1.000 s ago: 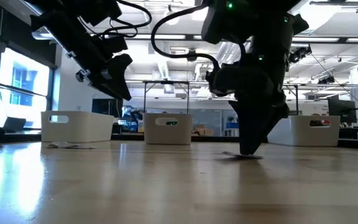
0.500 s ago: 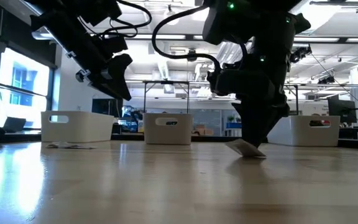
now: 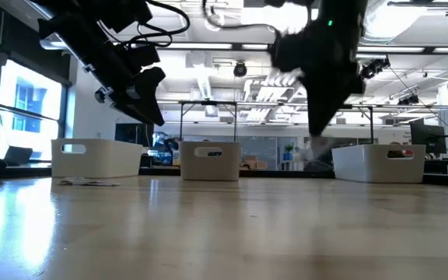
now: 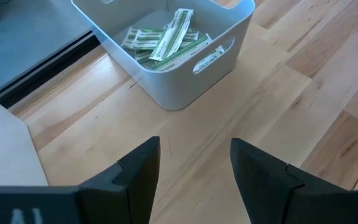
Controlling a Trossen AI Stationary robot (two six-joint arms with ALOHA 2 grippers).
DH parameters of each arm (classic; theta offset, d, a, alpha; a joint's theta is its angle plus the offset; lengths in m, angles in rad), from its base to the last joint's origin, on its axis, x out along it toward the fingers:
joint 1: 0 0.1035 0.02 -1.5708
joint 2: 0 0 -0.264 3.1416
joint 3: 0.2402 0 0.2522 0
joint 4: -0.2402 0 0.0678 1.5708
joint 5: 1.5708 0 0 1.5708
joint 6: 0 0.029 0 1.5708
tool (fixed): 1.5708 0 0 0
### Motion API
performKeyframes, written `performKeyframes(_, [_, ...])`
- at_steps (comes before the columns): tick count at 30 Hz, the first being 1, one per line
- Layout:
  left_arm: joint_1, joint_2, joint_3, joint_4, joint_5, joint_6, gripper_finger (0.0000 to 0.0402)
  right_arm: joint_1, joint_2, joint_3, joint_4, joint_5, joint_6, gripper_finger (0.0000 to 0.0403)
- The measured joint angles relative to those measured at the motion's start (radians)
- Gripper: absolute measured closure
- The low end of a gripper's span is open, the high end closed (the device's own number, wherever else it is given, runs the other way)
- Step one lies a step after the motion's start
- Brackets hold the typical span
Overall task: Pick & Place First Aid Supplies
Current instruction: Put the orange pad into the right gray bin
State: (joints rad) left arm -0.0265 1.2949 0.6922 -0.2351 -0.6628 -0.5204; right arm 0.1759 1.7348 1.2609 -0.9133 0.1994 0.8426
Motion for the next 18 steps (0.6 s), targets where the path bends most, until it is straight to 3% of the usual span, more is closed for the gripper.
performKeyframes(9, [0.0, 0.0, 0.0, -0.009, 0.002, 0.0, 0.0209, -0.091, -0.216, 0.0, -0.231, 0.195, 0.075, 0.0402])
performKeyframes(18, [0.0, 0.0, 0.0, -0.009, 0.002, -0.001, 0.0209, -0.368, -0.285, 0.0, -0.467, 0.37, 0.117, 0.0403])
